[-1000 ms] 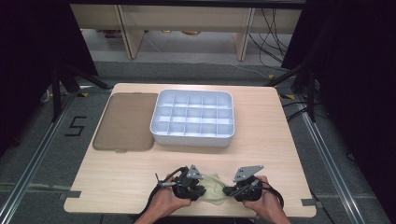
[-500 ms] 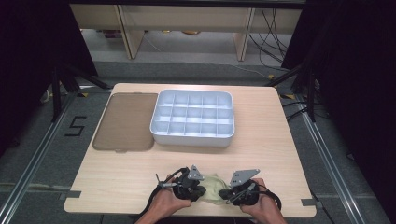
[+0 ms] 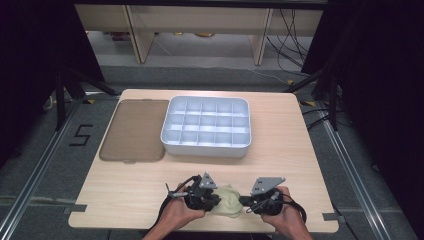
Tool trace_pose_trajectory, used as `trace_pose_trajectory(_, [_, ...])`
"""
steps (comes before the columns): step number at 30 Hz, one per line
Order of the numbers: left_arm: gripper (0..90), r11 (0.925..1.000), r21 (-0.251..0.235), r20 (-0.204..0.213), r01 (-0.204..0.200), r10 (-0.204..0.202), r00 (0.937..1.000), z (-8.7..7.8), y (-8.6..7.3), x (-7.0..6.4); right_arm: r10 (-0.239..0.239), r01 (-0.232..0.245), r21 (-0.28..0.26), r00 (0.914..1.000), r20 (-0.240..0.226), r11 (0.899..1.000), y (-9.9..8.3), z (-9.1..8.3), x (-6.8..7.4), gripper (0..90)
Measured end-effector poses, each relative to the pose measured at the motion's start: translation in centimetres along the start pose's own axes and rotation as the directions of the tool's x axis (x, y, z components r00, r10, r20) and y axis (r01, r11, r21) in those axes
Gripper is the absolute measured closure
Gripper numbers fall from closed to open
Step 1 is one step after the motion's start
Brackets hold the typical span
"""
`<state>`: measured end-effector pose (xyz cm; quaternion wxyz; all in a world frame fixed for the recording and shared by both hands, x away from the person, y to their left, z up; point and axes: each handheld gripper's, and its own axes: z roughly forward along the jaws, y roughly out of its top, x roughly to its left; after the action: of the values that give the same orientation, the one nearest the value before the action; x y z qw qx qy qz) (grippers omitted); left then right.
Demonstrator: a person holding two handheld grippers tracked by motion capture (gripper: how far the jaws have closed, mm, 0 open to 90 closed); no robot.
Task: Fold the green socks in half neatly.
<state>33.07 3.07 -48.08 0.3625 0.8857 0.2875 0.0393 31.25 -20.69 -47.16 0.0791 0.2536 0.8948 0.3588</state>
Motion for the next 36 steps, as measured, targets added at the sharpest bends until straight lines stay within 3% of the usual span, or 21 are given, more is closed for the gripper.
trace_pose_trajectory(3, [82.8,0.9989,-0.026,-0.02,0.039,-0.039,0.999,0.4,1.2,1.0,0.022,-0.023,-0.013,0.9997,-0.006,1.0,0.8,0.8,-1.1,86.6])
trace_pose_trajectory(12, [83.5,0.9986,0.035,-0.045,0.04,-0.038,0.9983,1.9,0.9,2.3,0.038,-0.038,0.023,0.9992,0.006,0.999,0.4,2.2,-2.1,86.6])
trace_pose_trajectory(13, [83.8,0.9982,0.025,-0.049,0.055,-0.053,0.9974,2.1,0.7,2.4,0.032,-0.032,0.043,0.9995,0.001,0.999,0.2,2.4,-2.3,86.6])
trace_pose_trajectory(17, [84.0,0.9978,0.028,-0.053,0.06,-0.058,0.9969,2.2,0.6,2.4,0.053,-0.053,0.038,0.9986,0.007,0.998,-0.1,2.7,-2.4,86.7])
trace_pose_trajectory(18, [84.1,0.9987,0.029,-0.05,0.042,-0.04,0.998,2.2,0.5,2.5,0.053,-0.053,0.039,0.9986,0.002,0.998,-0.2,2.6,-2.4,86.7])
trace_pose_trajectory(23, [83.5,0.9985,0.029,-0.054,0.046,-0.044,0.9976,2.2,0.5,2.4,0.06,-0.06,0.046,0.9982,0.004,0.997,-0.5,2.3,-2.6,86.7])
trace_pose_trajectory(31, [76.7,0.9979,-0.022,-0.046,0.061,-0.062,0.997,0.5,0.1,2.2,0.077,-0.077,0.016,0.997,0.005,0.997,-0.9,1.1,-2.4,86.0])
trace_pose_trajectory(32, [74.7,0.9974,-0.031,-0.021,0.064,-0.065,0.9976,-0.3,-0.1,1.8,0.069,-0.069,-0.004,0.9976,0.008,0.998,-0.8,0.8,-2.2,86.0])
trace_pose_trajectory(34, [72.6,0.9974,-0.033,-0.013,0.064,-0.064,0.9979,-0.6,-0.2,1.6,0.064,-0.063,-0.015,0.9979,0.013,0.998,-0.8,0.7,-2.0,85.9])
trace_pose_trajectory(36, [67.3,0.9971,-0.028,0.004,0.071,-0.071,0.9974,-1.1,-0.6,1.0,0.055,-0.055,0.001,0.9984,0.01,0.998,-0.7,0.5,-1.9,85.6])
